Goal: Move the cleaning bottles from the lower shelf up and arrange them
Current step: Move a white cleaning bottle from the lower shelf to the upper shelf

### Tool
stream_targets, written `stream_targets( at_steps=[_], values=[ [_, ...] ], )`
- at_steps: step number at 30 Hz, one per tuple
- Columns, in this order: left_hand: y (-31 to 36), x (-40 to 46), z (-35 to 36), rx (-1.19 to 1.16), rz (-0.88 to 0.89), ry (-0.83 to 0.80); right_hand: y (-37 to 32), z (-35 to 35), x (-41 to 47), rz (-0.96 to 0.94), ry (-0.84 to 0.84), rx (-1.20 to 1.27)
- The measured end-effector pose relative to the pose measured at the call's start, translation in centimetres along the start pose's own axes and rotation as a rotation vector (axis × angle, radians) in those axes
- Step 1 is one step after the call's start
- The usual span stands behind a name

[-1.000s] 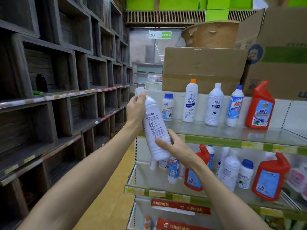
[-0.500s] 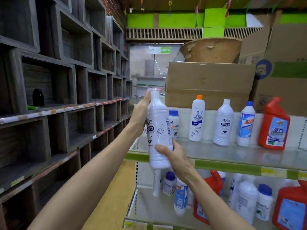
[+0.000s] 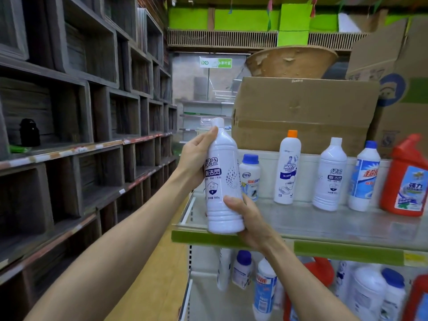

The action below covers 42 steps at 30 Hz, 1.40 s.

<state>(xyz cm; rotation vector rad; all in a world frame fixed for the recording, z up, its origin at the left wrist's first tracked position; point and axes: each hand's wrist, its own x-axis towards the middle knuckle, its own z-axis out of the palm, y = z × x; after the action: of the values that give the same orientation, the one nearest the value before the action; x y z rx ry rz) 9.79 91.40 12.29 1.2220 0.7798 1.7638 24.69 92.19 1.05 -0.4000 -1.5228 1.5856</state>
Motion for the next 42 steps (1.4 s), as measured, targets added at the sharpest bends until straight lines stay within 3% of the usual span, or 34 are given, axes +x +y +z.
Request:
stream_targets(
  at_steps=[5, 11, 16, 25, 42],
  values=[
    [-0.2, 1.7, 0.0, 0.014, 0.091, -0.012, -1.2, -1.1, 1.6, -0.017, 0.004, -0.080],
    [-0.9, 2.2, 1.3, 0.011, 0.132, -0.027, -2.5, -2.2, 3.0, -0.050, 0.122, -0.352],
    [-3.1, 3.1, 3.0, 0.010, 0.122, -0.057, -3.1, -4.3, 1.9, -0.078, 0.171, -0.365],
    [-7.3, 3.8, 11.7, -0.009, 0.092, -0.068, -5.6, -12.3, -1.6, -0.120, 0.282, -0.403],
    [-14.4, 3.0, 29.2, 0.127, 0.199, 0.019, -10.9, -28.0, -9.1, -0.051, 0.267, -0.493]
  ],
)
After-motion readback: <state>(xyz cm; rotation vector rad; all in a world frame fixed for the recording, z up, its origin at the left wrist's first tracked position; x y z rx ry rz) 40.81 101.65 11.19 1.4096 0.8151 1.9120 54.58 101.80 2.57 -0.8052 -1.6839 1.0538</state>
